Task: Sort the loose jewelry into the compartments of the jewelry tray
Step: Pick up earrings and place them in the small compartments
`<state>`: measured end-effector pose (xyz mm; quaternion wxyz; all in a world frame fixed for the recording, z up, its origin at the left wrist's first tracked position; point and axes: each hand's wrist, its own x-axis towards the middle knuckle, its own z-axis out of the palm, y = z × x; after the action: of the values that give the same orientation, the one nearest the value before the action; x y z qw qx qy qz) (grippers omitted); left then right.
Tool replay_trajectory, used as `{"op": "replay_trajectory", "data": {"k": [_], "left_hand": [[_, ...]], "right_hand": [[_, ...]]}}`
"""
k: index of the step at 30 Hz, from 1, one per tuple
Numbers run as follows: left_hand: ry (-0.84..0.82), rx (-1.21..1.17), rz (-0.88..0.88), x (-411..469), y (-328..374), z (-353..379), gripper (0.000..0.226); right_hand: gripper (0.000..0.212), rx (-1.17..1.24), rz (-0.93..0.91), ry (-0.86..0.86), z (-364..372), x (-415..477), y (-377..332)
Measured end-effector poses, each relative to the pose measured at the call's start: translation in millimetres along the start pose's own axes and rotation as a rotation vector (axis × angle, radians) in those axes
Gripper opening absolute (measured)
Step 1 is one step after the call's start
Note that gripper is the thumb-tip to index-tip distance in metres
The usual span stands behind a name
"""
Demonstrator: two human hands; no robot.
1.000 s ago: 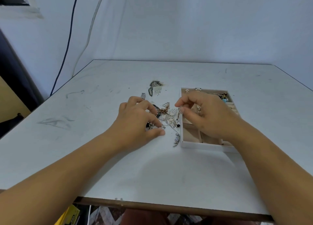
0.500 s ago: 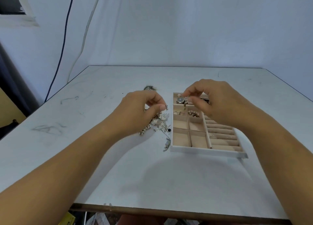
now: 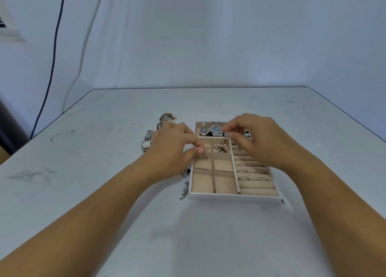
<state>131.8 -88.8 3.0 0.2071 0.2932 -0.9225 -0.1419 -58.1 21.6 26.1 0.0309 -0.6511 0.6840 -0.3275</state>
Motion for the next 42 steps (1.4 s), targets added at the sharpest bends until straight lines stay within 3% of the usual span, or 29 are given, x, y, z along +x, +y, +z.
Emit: {"op": "replay_trajectory", "data": {"k": [10,19,26,33,38,42], "left_hand": [[0.025,-0.056,0.007,-2,-12,17,0.016],[0.038,0.014,0.011,-22,-38,-35,0.022],[0.023,-0.044,-0.084,-49,-61,-26,0.025],[0.079,-0.108,-0.057,-55,-66,-20,0.026],[0.080,-0.069,-0.035,-56,-65,-21,0.038],[-0.104,0.063,-0.049,-63,-71,-11,0.070]], "right_hand": [[0.016,0.064,-0.028,-0.043,13,-1,-4],[0.013,0.059,-0.098,-0.081,27,3,-22],[0.012,-0.078,-0.095,-0.154,40,3,-24],[0.015,-0.137,-0.118,-0.173,39,0,-32],[0.015,-0.165,-0.172,-0.129,27,10,-49],[0.017,-0.176,-0.198,-0.147,25,14,-60]]}}
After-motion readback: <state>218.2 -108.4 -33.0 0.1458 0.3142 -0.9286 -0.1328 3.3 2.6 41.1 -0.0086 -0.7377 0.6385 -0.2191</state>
